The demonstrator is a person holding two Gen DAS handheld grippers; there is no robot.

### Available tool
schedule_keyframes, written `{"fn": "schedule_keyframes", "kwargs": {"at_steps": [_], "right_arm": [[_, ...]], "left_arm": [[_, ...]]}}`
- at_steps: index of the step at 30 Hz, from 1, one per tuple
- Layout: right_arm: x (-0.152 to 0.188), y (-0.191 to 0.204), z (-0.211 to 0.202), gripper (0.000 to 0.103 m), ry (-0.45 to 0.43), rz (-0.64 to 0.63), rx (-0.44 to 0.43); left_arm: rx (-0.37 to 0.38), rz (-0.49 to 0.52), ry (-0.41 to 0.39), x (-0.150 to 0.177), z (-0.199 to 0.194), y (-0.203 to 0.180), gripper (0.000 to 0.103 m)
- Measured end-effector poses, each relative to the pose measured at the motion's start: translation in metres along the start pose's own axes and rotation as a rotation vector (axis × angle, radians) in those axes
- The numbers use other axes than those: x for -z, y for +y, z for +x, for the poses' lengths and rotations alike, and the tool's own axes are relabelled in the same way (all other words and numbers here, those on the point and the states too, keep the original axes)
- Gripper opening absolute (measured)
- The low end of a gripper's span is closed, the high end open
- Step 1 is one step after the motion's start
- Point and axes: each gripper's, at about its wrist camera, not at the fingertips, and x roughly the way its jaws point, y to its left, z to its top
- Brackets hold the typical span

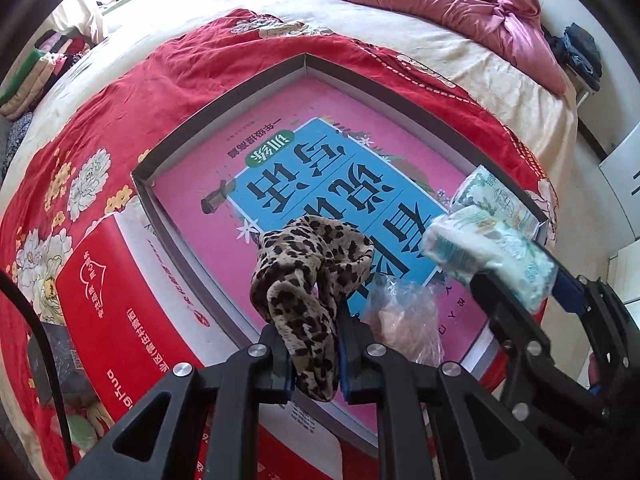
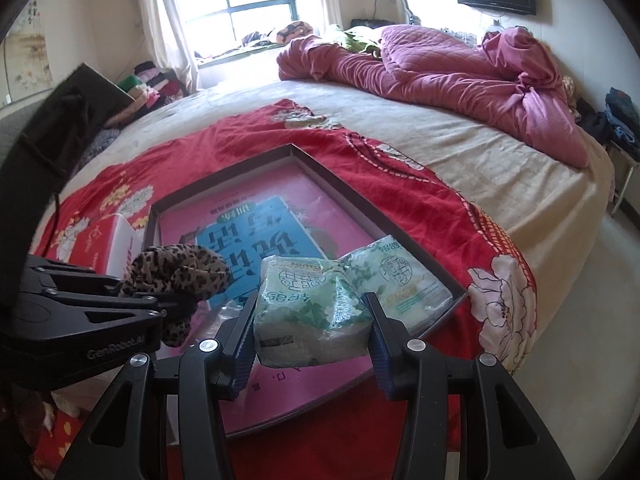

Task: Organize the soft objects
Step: 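Carry the leopard cloth with the left tool while the right tool carries the pack to the tray, then open the right tool to set the pack in the tray while the left tool holds the cloth above it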

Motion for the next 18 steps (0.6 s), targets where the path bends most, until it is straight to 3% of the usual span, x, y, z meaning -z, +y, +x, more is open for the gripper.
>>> {"fn": "schedule_keyframes", "kwargs": {"at_steps": [18], "right_arm": [[0.011, 0.0, 0.028, 0.053, 0.057, 0.006, -0.002]], "left_arm": [[-0.021, 0.031, 0.018, -0.003, 0.005, -0.004, 0.017]]}}
